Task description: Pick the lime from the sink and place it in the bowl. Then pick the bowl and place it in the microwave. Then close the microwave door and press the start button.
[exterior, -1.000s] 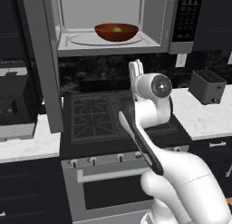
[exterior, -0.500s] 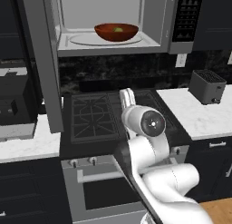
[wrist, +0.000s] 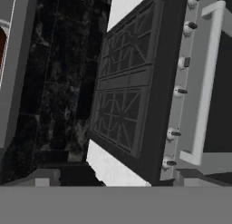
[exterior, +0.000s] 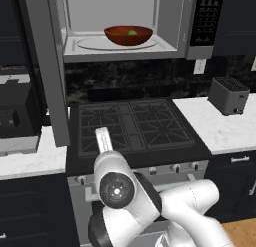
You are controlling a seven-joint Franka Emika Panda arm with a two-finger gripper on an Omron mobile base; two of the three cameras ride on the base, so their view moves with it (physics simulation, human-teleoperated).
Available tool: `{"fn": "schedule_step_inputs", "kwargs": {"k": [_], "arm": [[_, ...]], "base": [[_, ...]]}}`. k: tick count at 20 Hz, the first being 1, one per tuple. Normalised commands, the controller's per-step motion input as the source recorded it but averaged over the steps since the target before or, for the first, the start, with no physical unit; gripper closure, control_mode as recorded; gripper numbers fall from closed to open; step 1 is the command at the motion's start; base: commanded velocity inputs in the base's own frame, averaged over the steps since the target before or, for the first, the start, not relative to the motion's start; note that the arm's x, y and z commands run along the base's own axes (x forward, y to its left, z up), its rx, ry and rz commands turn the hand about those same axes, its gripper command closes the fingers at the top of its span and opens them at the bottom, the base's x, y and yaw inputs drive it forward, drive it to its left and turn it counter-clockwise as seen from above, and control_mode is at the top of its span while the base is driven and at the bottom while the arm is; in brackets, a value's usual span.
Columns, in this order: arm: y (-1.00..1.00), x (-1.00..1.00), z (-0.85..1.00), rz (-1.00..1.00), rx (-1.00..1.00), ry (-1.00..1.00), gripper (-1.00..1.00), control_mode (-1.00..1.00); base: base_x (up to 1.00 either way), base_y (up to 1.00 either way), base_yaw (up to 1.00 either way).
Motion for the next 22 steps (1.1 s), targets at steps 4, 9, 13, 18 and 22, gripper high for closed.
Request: {"fn": "schedule_step_inputs", "kwargs": {"k": [4,9,13,18,22], "arm": [[0.83,-0.59,-0.4,0.0,-0.06,-0.15,-1.0,-1.0],[0.92,-0.07,0.34,-0.06,-0.08,-0.15,-1.0,-1.0],[0.86,0.17,0.73,-0.11,-0.09,-0.07,-1.0,-1.0],[0.45,0.15,0.93,-0.15,-0.04,-0.04,-1.0,-1.0],[-0.06,0.05,0.84,-0.17,0.0,-0.02,-1.0,-1.0]], "base": [[0.0,0.0,0.0],[0.0,0.0,0.0],[0.0,0.0,0.0],[0.0,0.0,0.0],[0.0,0.0,0.0]]}}
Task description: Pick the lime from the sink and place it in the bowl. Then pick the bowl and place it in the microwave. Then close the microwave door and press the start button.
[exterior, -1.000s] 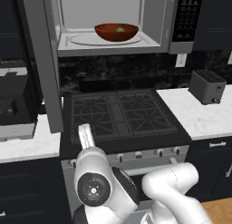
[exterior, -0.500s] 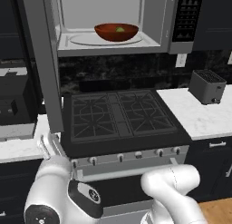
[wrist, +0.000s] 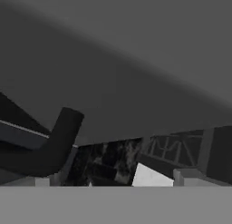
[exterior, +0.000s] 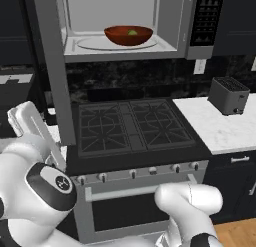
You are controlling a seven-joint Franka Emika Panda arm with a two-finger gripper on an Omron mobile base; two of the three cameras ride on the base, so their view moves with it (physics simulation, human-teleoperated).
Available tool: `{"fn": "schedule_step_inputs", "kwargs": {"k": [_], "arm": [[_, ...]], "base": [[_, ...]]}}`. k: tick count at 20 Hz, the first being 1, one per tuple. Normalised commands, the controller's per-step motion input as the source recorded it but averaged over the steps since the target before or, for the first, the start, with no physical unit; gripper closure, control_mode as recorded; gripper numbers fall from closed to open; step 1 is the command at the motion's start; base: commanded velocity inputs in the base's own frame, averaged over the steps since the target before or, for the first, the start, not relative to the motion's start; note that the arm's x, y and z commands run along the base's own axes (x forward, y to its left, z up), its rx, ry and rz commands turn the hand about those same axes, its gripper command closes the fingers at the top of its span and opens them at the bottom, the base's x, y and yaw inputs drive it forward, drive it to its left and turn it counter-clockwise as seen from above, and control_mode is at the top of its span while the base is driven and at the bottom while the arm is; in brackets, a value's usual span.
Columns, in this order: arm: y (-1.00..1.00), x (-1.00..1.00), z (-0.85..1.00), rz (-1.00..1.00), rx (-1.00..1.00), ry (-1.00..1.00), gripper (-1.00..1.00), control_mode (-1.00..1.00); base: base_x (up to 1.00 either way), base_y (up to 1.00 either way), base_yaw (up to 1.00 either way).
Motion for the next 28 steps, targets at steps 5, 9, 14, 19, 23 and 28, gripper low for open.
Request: {"fn": "schedule_step_inputs", "kwargs": {"k": [5,9,14,19,23,28], "arm": [[-0.56,0.0,0.59,-0.29,0.0,-0.11,-1.0,-1.0],[-0.97,0.01,0.32,-0.27,0.0,-0.14,-1.0,-1.0],[-1.0,0.36,0.03,-0.19,0.01,-0.04,-1.0,-1.0],[-1.0,0.62,0.0,-0.08,0.01,-0.02,-1.0,-1.0],[-1.0,0.77,0.07,-0.04,0.02,0.0,-1.0,-1.0],[-1.0,0.99,0.01,0.0,0.0,0.0,-1.0,-1.0]], "base": [[0.0,0.0,0.0],[0.0,0.0,0.0],[0.0,0.0,0.0],[0.0,0.0,0.0],[0.0,0.0,0.0],[0.0,0.0,0.0]]}}
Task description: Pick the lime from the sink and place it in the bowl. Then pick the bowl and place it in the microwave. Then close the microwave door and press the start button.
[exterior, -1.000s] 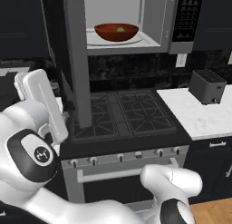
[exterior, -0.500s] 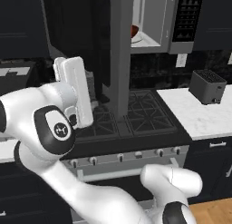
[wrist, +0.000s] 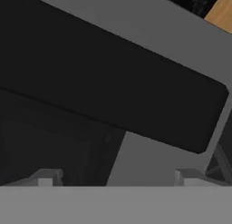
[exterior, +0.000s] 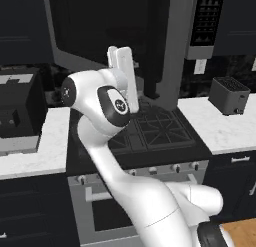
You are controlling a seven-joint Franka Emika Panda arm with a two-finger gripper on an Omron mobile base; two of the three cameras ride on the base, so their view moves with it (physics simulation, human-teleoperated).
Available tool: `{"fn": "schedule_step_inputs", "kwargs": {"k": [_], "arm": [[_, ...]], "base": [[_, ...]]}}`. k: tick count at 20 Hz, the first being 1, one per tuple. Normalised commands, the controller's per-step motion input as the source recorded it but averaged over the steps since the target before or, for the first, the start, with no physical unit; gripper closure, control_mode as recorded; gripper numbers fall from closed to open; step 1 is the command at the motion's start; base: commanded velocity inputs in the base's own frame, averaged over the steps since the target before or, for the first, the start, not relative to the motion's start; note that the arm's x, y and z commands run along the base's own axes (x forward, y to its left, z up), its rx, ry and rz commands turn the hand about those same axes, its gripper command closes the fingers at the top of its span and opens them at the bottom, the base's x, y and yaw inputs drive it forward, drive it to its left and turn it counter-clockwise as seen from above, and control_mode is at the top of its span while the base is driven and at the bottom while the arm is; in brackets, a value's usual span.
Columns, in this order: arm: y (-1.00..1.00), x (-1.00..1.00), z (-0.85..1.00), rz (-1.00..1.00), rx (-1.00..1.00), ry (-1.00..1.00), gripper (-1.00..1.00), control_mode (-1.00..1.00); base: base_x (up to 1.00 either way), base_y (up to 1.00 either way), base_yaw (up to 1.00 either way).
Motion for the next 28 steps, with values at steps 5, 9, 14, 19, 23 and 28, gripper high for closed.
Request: {"fn": "schedule_step_inputs", "kwargs": {"k": [5,9,14,19,23,28], "arm": [[-1.0,1.0,0.0,0.0,0.0,0.0,-1.0,-1.0],[-1.0,1.0,0.0,0.02,0.0,0.0,-1.0,-1.0],[-0.95,1.0,0.0,0.08,0.0,0.0,-1.0,-1.0],[-0.74,1.0,0.0,0.15,0.0,0.0,-1.0,-1.0],[-0.51,0.98,0.0,0.2,0.0,0.0,-1.0,-1.0],[-0.38,0.71,0.0,0.23,0.0,0.0,-1.0,-1.0]], "base": [[0.0,0.0,0.0],[0.0,0.0,0.0],[0.0,0.0,0.0],[0.0,0.0,0.0],[0.0,0.0,0.0],[0.0,0.0,0.0]]}}
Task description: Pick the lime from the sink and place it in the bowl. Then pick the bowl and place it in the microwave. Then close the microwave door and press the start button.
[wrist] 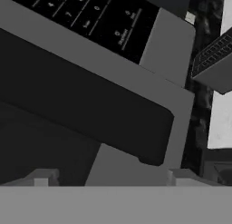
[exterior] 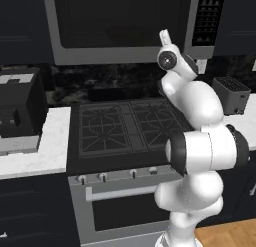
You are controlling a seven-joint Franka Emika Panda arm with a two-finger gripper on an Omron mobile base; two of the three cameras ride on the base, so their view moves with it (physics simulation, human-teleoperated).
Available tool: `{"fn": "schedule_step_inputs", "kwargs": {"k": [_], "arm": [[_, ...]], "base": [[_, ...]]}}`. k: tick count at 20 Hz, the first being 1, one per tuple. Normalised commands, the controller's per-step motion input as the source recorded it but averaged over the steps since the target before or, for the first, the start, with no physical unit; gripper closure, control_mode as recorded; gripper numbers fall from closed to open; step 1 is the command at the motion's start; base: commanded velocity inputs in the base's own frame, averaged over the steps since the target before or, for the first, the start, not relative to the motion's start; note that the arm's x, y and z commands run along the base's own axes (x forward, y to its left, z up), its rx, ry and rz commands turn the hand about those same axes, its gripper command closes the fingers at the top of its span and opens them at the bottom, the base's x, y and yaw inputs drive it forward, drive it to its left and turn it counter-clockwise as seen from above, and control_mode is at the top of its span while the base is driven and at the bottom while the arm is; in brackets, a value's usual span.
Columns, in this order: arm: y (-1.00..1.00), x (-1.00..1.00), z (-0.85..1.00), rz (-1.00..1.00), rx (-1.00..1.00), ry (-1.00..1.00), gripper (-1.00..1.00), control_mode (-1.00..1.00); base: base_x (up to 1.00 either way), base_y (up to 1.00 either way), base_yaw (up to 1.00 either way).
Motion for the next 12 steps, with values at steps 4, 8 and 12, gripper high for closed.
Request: {"fn": "schedule_step_inputs", "kwargs": {"k": [4,8,12], "arm": [[-0.32,0.62,0.0,0.23,0.0,0.01,-1.0,-1.0],[-0.24,0.74,0.0,0.21,0.02,0.09,-1.0,-1.0],[-0.07,0.19,0.0,0.15,0.06,0.1,-1.0,-1.0]], "base": [[0.0,0.0,0.0],[0.0,0.0,0.0],[0.0,0.0,0.0]]}}
